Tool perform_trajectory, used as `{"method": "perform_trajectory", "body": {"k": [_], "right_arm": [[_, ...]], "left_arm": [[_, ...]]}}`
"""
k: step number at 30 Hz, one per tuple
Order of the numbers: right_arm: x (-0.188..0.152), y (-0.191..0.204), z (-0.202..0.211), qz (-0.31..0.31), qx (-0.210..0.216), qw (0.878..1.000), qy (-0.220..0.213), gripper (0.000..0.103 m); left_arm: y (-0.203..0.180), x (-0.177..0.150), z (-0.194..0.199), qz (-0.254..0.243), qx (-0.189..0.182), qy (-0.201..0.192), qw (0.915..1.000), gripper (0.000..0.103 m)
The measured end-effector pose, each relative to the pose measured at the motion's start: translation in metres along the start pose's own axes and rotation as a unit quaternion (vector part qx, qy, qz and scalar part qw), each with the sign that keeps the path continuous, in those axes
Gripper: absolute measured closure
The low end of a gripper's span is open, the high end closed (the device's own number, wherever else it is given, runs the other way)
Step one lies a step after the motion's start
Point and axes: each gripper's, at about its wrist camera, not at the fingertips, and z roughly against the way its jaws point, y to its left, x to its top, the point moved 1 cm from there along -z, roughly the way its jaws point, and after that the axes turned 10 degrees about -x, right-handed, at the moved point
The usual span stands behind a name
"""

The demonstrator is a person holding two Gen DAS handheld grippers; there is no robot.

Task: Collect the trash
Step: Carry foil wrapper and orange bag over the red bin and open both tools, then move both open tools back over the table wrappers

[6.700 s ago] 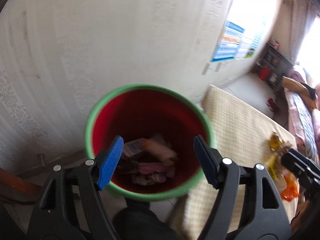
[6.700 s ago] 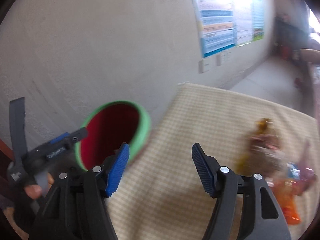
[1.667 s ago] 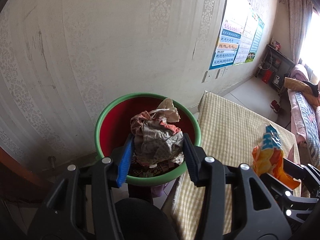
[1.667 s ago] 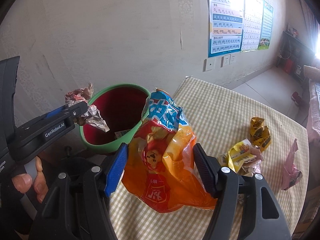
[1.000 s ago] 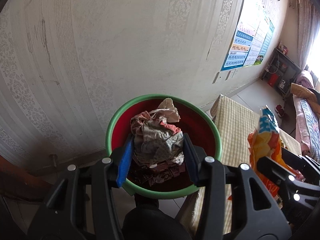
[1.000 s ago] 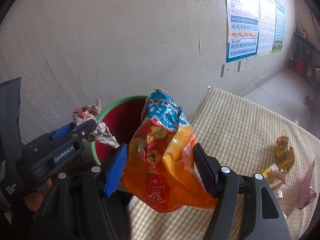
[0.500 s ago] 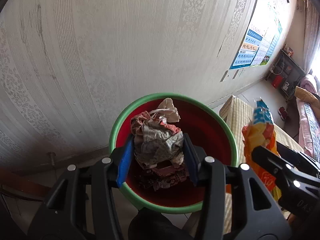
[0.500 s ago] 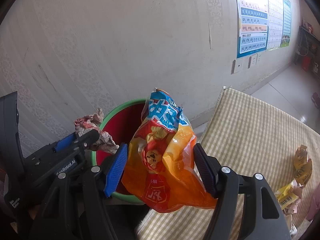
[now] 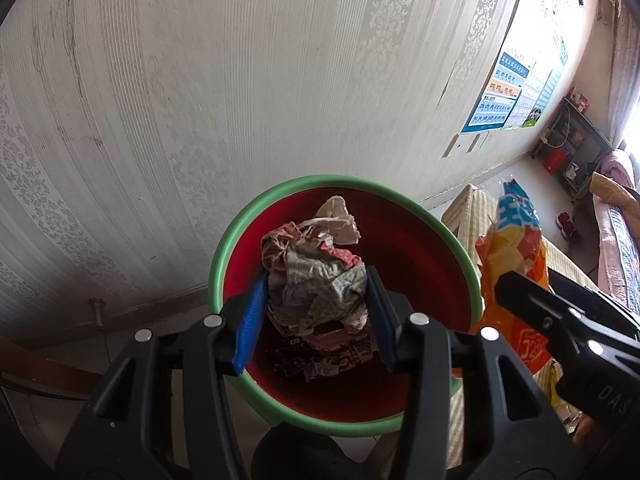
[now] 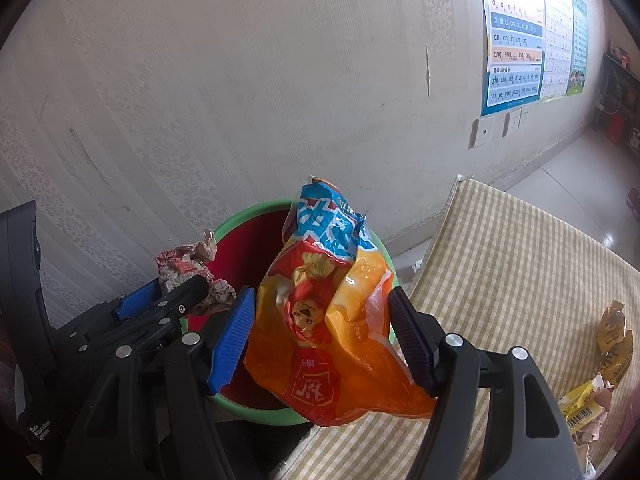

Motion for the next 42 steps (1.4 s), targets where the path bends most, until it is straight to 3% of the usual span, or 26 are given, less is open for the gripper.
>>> {"method": "perform_trajectory", "body": {"k": [4, 9, 16, 26, 33, 42], "right_arm": [[0.0, 0.0, -0.001, -0.003, 0.005, 1.0, -0.002, 0.035], [0.0, -0.001, -0.001, -0.008, 0.008, 1.0, -0.005, 0.031], [0.0, -0.009, 0.01, -0.022, 0.01, 1.0, -0.018, 0.029], [-0.013, -0.033, 0.052, -0.042, 0.01, 0.998, -0.044, 0.029], [-0.065, -0.072, 0.109, -0.061, -0.01, 0.997, -0.056, 0.029], [-0.145, -0.163, 0.145, -0.122, -0.123, 0.984, -0.036, 0.029]], "left_arm": [[0.0, -0.001, -0.002, 0.003, 0.002, 0.002, 1.0, 0.058], [0.002, -0.002, -0.001, 0.008, 0.002, -0.002, 1.0, 0.04], [-0.001, -0.005, 0.002, -0.002, 0.011, -0.004, 0.9999, 0.028], [-0.021, -0.012, 0.025, -0.026, 0.013, -0.017, 0.9994, 0.027], [-0.068, -0.036, 0.042, -0.068, -0.031, -0.012, 0.9972, 0.027], [-0.138, -0.076, 0.05, -0.109, -0.093, 0.017, 0.9895, 0.027]]}}
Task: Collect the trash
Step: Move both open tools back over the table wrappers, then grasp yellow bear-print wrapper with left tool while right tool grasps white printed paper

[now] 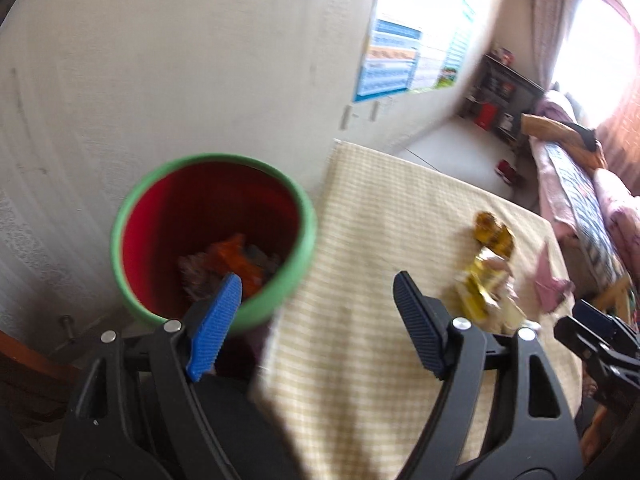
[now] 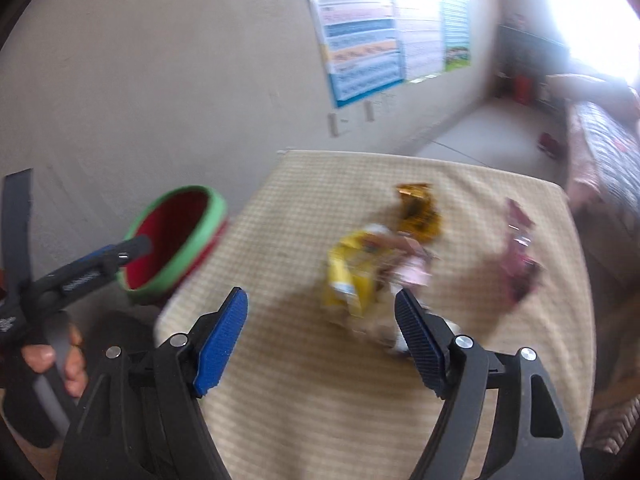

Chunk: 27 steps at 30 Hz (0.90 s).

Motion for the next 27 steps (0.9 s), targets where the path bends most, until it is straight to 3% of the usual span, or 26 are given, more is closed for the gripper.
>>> {"method": "perform_trajectory", "body": {"k": [6, 13, 17, 18, 20, 22, 27], "right_arm": [[-0.016, -0.048, -0.03, -0.036, -0.04, 0.998, 0.04, 0.029], [-0.022, -0.075, -0.077, -0.095, -0.028, 0.99, 0.098, 0.029], [-0.037, -0.085, -0.092, -0.133, 0.012, 0.981, 0.138, 0.031], [-0.04, -0.086, -0.092, -0.136, 0.017, 0.981, 0.135, 0.033], [-0.042, -0.086, -0.088, -0.131, 0.026, 0.982, 0.132, 0.063], [-0.045, -0.088, -0.084, -0.14, 0.045, 0.98, 0.131, 0.066], [-0.052, -0.089, -0.064, -0.128, 0.029, 0.984, 0.121, 0.068]], "left_arm": [[-0.043, -0.011, -0.014, -0.03, -0.032, 0.025, 0.9987, 0.027], [-0.074, -0.021, -0.023, -0.056, -0.047, 0.044, 0.9964, 0.027], [-0.084, -0.021, -0.037, -0.061, -0.05, 0.057, 0.9952, 0.027], [-0.087, -0.021, -0.042, -0.06, -0.053, 0.061, 0.9949, 0.027], [-0.095, -0.019, -0.053, -0.06, -0.062, 0.067, 0.994, 0.027], [-0.104, -0.017, -0.068, -0.061, -0.069, 0.074, 0.993, 0.027], [-0.122, -0.011, -0.103, -0.064, -0.082, 0.099, 0.9896, 0.028]]}}
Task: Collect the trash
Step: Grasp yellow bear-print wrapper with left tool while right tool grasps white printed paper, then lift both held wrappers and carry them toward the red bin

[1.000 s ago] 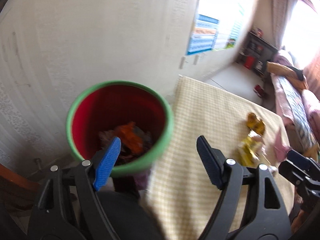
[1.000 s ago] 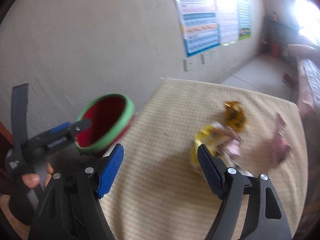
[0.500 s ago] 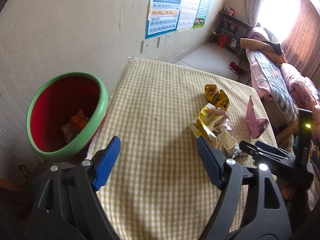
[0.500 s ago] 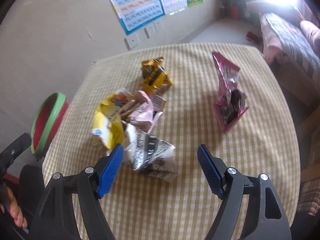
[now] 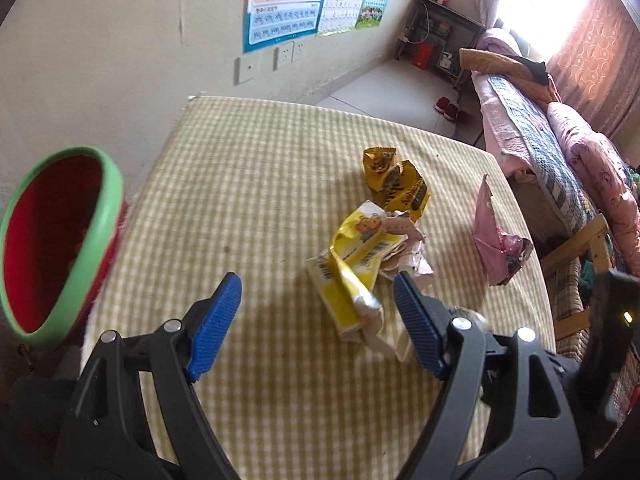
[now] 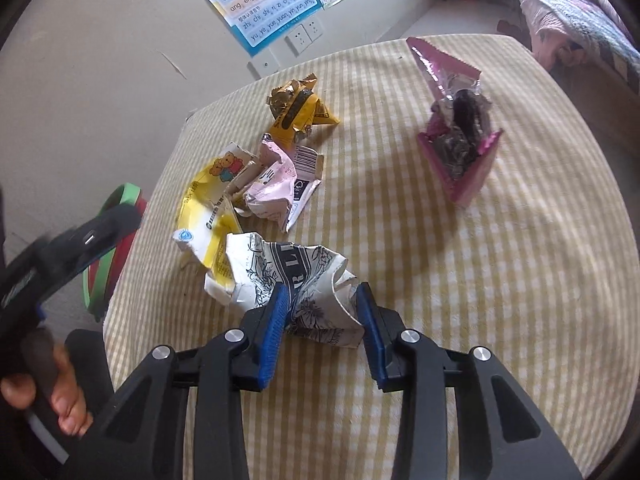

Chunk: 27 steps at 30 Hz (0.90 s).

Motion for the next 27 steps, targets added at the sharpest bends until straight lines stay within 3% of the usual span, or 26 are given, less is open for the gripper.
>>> {"method": "perform_trajectory", "body": {"k": [5, 8, 12, 15, 23, 27], "right_arm": [[-0.006, 0.0, 0.008, 0.018, -0.003, 1.0, 0.004, 0.068], [-0.009, -0.002, 0.007, 0.023, -0.008, 1.0, 0.006, 0.067], [-0.006, 0.001, 0.002, 0.022, -0.007, 1.0, 0.007, 0.066], [-0.005, 0.004, 0.002, 0.022, -0.008, 1.0, 0.006, 0.065], [-0.001, 0.001, 0.006, 0.01, -0.003, 1.0, -0.012, 0.049], [0.0, -0.001, 0.005, 0.004, -0.003, 1.0, -0.01, 0.045]], "left_arm": [[0.001, 0.004, -0.037, 0.016, 0.0, 0.044, 0.9989, 0.032], [0.002, -0.001, -0.052, 0.017, -0.002, 0.067, 0.9976, 0.046], [0.005, -0.007, -0.057, 0.018, -0.006, 0.086, 0.9962, 0.074], [0.008, -0.01, -0.051, 0.02, -0.011, 0.083, 0.9963, 0.078], [0.026, -0.03, -0.012, 0.03, 0.019, 0.064, 0.9973, 0.078], [0.026, -0.033, -0.008, 0.026, 0.019, 0.057, 0.9979, 0.052]]}}
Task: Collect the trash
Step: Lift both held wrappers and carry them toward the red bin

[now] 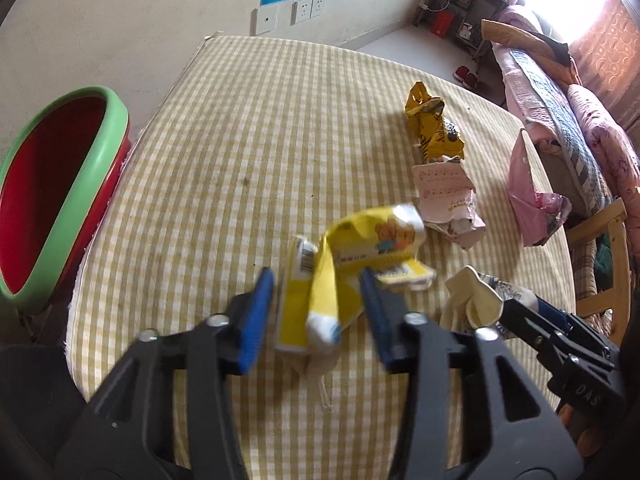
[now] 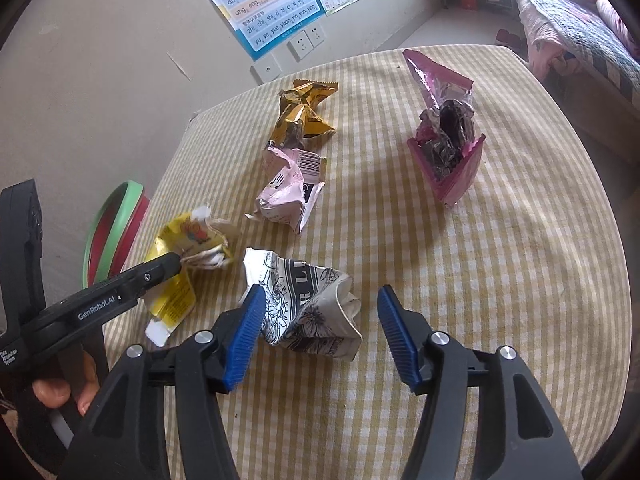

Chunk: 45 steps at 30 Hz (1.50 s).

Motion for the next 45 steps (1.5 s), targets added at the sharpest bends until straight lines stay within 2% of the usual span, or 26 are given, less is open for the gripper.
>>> {"method": "perform_trajectory", "body": {"k": [6, 11, 17, 21, 23, 25, 26, 27, 30, 32, 36, 45], "right_arm": [[0.002, -0.004, -0.002, -0.008, -0.002, 1.0, 0.002, 0.045], [0.0, -0.006, -0.006, -0.016, 0.004, 1.0, 0.012, 0.045], [-0.001, -0.006, -0.007, -0.016, 0.008, 1.0, 0.017, 0.046], [-0.003, -0.003, -0.006, -0.01, 0.008, 1.0, 0.016, 0.055], [-0.003, -0.002, -0.007, -0.009, 0.008, 1.0, 0.016, 0.065], [-0.004, -0.002, -0.007, -0.009, 0.009, 1.0, 0.018, 0.068], [-0.004, -0.002, -0.007, -0.01, 0.009, 1.0, 0.018, 0.068], [-0.004, -0.002, -0.006, -0.009, 0.009, 1.0, 0.017, 0.069], [-0.005, 0.001, -0.001, -0.006, 0.005, 1.0, 0.008, 0.073], [-0.006, 0.005, 0.004, 0.0, 0.004, 1.0, 0.0, 0.077], [-0.006, 0.016, 0.016, 0.02, -0.001, 1.0, -0.018, 0.077], [-0.01, 0.029, 0.027, 0.03, -0.004, 0.999, -0.021, 0.077]], "left_arm": [[-0.003, 0.002, -0.008, -0.016, 0.01, -0.004, 0.9998, 0.044], [-0.002, 0.001, -0.01, -0.011, 0.002, 0.006, 0.9999, 0.043], [-0.015, -0.008, -0.012, -0.028, -0.02, 0.025, 0.9991, 0.043], [-0.025, -0.016, -0.016, -0.041, -0.036, 0.044, 0.9976, 0.043], [-0.027, -0.022, -0.02, -0.046, -0.031, 0.056, 0.9969, 0.043], [-0.026, -0.028, -0.025, -0.045, -0.025, 0.064, 0.9966, 0.053], [-0.026, -0.029, -0.023, -0.047, -0.021, 0.06, 0.9969, 0.058], [-0.026, -0.028, -0.023, -0.044, -0.025, 0.062, 0.9968, 0.069], [-0.023, -0.026, -0.015, -0.033, -0.032, 0.048, 0.9978, 0.073], [-0.022, -0.026, -0.007, -0.033, -0.028, 0.034, 0.9985, 0.074], [-0.019, -0.022, 0.011, -0.028, -0.023, 0.003, 0.9993, 0.076], [0.008, -0.018, 0.047, -0.002, -0.002, -0.044, 0.999, 0.079]]}}
